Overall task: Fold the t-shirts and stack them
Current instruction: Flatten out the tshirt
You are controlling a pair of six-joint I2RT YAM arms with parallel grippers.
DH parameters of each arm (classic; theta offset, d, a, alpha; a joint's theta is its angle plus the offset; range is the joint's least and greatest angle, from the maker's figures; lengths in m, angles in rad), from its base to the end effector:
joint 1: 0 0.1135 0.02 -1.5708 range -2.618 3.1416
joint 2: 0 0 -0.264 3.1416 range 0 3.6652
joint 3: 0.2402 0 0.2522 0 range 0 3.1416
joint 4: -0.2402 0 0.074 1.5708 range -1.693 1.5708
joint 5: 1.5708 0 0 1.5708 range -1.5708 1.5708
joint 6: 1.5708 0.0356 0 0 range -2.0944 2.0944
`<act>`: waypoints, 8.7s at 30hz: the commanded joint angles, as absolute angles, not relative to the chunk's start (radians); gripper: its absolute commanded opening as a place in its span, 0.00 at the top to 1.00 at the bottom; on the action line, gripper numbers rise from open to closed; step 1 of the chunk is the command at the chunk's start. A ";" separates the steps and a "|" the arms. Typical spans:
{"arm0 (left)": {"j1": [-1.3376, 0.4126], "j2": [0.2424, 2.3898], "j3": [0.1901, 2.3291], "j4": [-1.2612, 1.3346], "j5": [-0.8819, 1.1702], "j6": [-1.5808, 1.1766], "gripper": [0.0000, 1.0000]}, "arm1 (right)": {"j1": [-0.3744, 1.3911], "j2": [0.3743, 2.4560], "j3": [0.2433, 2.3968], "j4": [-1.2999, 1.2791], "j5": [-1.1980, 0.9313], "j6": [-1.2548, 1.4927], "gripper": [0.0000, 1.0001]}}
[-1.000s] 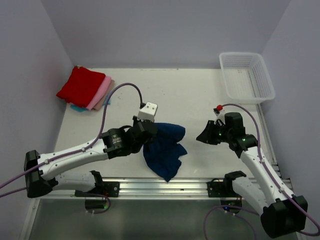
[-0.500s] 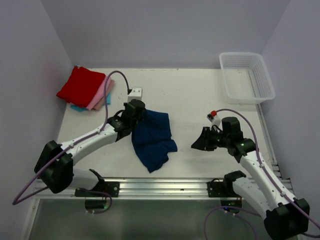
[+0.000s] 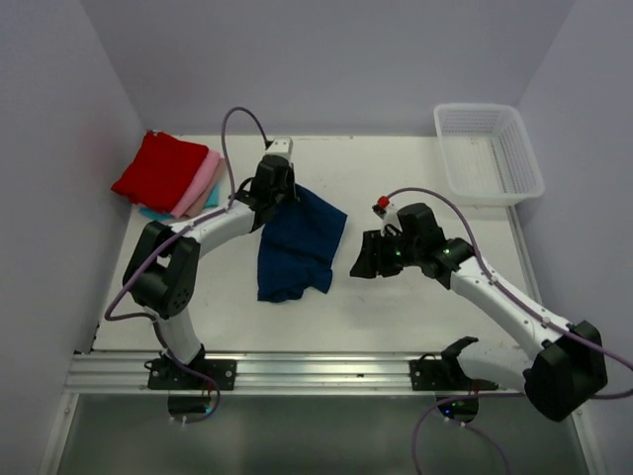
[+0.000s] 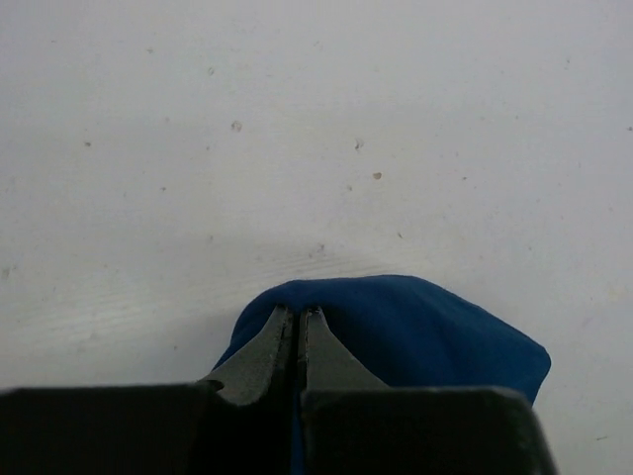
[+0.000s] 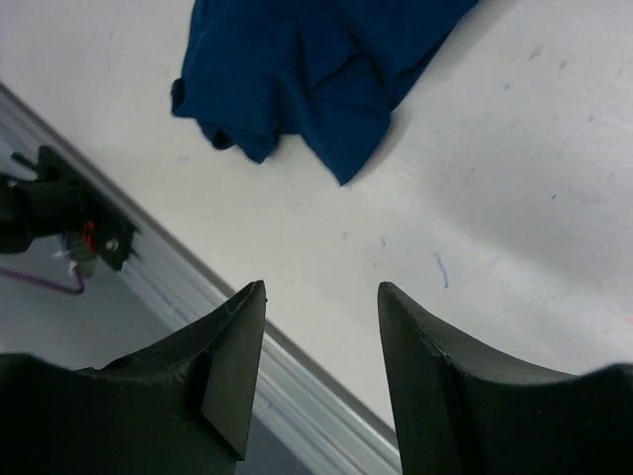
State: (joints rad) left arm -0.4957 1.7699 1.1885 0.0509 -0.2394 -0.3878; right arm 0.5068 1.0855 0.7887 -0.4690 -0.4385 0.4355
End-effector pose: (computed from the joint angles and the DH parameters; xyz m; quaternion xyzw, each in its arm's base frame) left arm 0.3590 -0.1845 0.2330 -0.0128 0.8635 -0.1173 0.4904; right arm 0.1896 0.1225 0.2591 -0.1171 0.8945 0.3519 0.2499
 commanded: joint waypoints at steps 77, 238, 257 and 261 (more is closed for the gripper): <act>-1.008 1.333 0.531 -0.144 -0.784 -1.048 1.00 | 0.626 1.990 1.453 -0.408 -0.152 0.318 1.00; -1.006 0.681 0.960 -0.872 -1.080 -0.888 1.00 | 1.293 1.462 1.284 -0.761 0.514 0.634 1.00; -0.997 0.879 0.563 -0.588 -0.977 -1.075 1.00 | 1.026 1.114 1.359 -1.152 0.929 0.723 1.00; -0.985 0.914 0.479 -0.485 -0.957 -1.060 1.00 | 0.959 1.094 1.388 -1.186 0.991 0.706 1.00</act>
State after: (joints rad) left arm -0.9997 0.9005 0.5251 -0.6212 -0.9512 -1.0130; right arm 0.9974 1.1164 1.3354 -1.1313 0.8570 0.6914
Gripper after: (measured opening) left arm 0.044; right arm 0.022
